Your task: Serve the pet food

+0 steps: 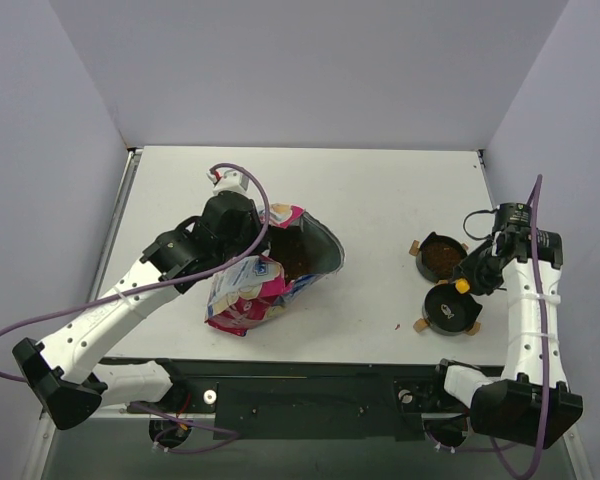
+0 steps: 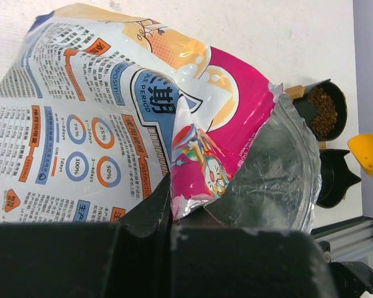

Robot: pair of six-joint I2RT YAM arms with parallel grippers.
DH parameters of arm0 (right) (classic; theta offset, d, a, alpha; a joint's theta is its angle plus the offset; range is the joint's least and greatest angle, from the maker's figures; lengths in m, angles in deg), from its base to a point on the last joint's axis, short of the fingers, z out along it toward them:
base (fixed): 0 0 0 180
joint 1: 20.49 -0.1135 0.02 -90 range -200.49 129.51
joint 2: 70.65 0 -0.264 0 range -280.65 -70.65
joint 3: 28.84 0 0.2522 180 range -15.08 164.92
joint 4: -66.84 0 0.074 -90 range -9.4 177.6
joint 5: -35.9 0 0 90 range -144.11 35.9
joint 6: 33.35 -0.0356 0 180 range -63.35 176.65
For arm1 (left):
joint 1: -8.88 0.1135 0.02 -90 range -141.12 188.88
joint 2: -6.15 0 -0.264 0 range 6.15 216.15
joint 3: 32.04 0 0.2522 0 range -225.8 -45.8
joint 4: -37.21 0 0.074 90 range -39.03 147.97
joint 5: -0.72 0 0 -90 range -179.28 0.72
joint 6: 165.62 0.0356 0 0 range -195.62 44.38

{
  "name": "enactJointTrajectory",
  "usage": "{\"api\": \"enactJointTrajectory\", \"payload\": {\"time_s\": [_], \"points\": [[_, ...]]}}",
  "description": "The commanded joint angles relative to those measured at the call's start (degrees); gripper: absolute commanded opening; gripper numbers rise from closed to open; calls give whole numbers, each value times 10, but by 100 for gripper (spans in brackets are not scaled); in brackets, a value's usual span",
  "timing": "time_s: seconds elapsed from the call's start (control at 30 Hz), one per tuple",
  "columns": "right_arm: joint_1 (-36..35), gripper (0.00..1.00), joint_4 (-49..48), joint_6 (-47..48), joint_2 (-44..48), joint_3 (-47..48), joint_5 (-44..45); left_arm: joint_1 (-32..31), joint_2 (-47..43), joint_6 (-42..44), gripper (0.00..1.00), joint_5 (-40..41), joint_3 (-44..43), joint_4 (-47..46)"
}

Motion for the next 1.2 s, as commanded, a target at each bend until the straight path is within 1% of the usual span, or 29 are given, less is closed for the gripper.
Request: {"api": "enactJointTrajectory", "payload": {"time_s": [0.0, 0.07, 0.13, 0.2, 0.27, 0.3, 0.37, 0.43, 0.5, 0.53, 0.57, 0.7, 0.77, 0.87, 0.9, 1.03, 1.17], "points": [[-33, 0, 44, 61, 43, 49, -14, -4, 7, 2, 0, -76, -22, -41], [-66, 0, 45, 67, 60, 63, -32, -5, 15, 2, 0, -93, -27, -41], [-88, 0, 51, 67, 80, 77, -32, -5, 25, 0, 0, -109, -32, -39], [-97, 0, 52, 66, 104, 89, -54, -6, 33, -1, 0, -119, -39, -34], [-114, 0, 32, 58, 128, 88, -117, -8, 39, 0, 0, -120, -50, -28], [-124, 0, 8, 48, 144, 85, -172, -11, 42, 3, 0, -121, -57, -25], [-169, 0, -20, 26, 161, 81, -236, -12, 49, 7, 0, -127, -66, -19], [-225, 0, -49, -6, 176, 78, -270, -14, 55, 7, 0, -132, -73, -15], [-297, 0, -72, -36, 186, 74, -271, -16, 62, 8, 0, -137, -78, -11], [-315, 0, -91, -45, 188, 72, -271, -20, 63, 10, 0, -137, -84, -10], [-348, 0, -99, -66, 191, 69, -267, -21, 67, 15, 0, -137, -87, -7], [-432, 0, -165, -119, 179, 54, -248, -42, 77, 37, 0, -120, -114, 6], [-465, 0, -185, -128, 163, 54, -225, -53, 84, 46, 0, -111, -126, 16], [-482, 0, -190, -127, 126, 56, -223, -72, 88, 57, 0, -100, -139, 27], [-488, 0, -187, -123, 101, 61, -222, -76, 86, 60, 0, -96, -141, 28], [-498, 0, -164, -106, 31, 78, -225, -88, 83, 58, 0, -93, -138, 30], [-511, 0, -127, -68, -25, 92, -226, -89, 82, 58, 0, -93, -141, 26]]}}
